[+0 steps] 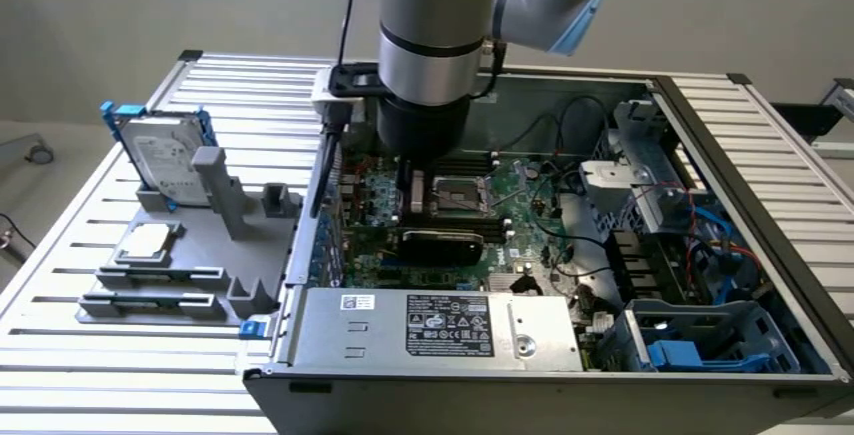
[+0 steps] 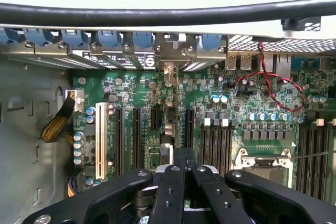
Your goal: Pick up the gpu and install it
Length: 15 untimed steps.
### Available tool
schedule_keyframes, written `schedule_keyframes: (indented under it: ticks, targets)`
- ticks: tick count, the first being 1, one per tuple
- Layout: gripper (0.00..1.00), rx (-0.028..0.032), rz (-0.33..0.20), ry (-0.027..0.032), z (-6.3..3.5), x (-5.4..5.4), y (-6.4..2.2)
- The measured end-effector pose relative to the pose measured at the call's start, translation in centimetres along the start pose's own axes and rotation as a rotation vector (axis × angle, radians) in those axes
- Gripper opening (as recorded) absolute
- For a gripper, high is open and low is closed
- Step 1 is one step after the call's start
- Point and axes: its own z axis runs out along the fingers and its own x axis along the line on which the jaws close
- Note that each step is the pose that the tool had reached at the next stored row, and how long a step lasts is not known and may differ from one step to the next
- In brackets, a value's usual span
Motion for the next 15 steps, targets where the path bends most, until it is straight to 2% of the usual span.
schedule_keyframes:
  ticks: [2, 3, 7, 8, 10, 12, 15]
  targets:
    - [0.11, -0.0093, 0.001, 0.0001, -0.01, 0.0, 0.20]
    - [0.11, -0.0199, 0.001, 0.0000, -0.01, 0.0, 0.32]
    - [0.11, -0.0699, 0.004, -0.0009, 0.01, 0.0, 0.70]
    - [0.11, -0.0808, 0.005, -0.0011, 0.01, 0.0, 0.77]
    - [0.11, -0.0988, 0.006, -0.0013, -0.02, 0.0, 0.90]
    - [0.11, -0.1134, 0.007, -0.0014, -0.07, 0.0, 1.00]
    - [0.11, -0.1273, 0.007, -0.0021, -0.19, 0.0, 1.12]
